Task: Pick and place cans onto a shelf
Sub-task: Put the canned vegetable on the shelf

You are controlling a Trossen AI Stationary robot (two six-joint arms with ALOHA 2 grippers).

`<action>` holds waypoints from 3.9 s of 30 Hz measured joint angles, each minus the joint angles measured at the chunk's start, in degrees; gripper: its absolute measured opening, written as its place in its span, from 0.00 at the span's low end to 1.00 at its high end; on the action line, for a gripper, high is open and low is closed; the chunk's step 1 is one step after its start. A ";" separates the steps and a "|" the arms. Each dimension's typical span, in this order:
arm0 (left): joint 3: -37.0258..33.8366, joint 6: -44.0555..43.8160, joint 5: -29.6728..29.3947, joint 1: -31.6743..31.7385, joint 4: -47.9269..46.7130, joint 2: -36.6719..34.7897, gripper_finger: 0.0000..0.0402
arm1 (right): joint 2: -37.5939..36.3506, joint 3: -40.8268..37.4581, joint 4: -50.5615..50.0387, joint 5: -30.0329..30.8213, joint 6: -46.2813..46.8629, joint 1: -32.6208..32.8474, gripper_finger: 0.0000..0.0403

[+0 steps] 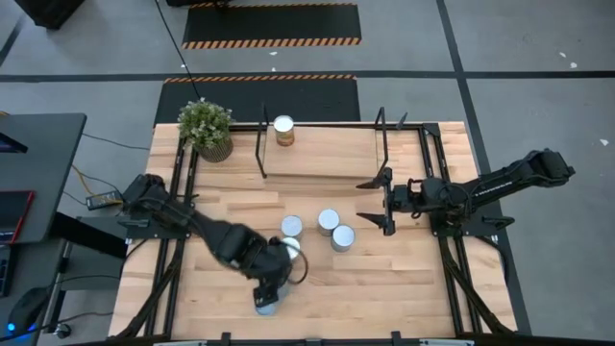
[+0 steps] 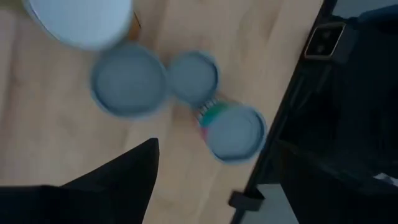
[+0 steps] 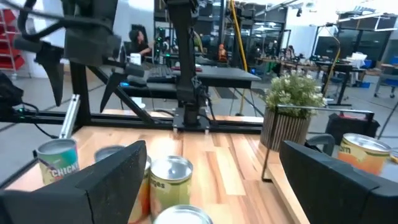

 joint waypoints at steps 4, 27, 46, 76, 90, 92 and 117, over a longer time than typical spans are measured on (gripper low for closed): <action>0.02 -6.08 -1.01 -5.44 -0.35 1.87 0.78 | 0.04 0.00 0.16 0.40 0.49 1.28 0.93; 0.00 -11.54 -8.47 -14.80 3.05 16.38 0.79 | 0.15 0.00 1.11 0.66 0.04 1.87 0.93; 0.00 -3.89 1.49 -11.46 1.61 15.84 0.79 | 0.15 0.00 1.18 0.66 0.66 1.87 0.93; 6.14 3.65 -8.00 -6.08 -15.28 15.24 0.78 | 0.90 -0.04 2.35 0.44 0.87 1.89 0.93; 6.14 3.69 -7.75 -5.35 -14.41 15.33 0.79 | 0.90 -0.04 2.33 0.44 1.03 1.89 0.93; 6.14 3.62 -7.33 -5.37 -14.41 15.33 0.81 | 0.90 -0.04 2.33 0.42 1.05 1.89 0.93; -7.55 -15.11 -30.79 -5.88 -20.94 -1.47 0.96 | 0.90 0.00 2.75 0.39 0.90 3.01 0.93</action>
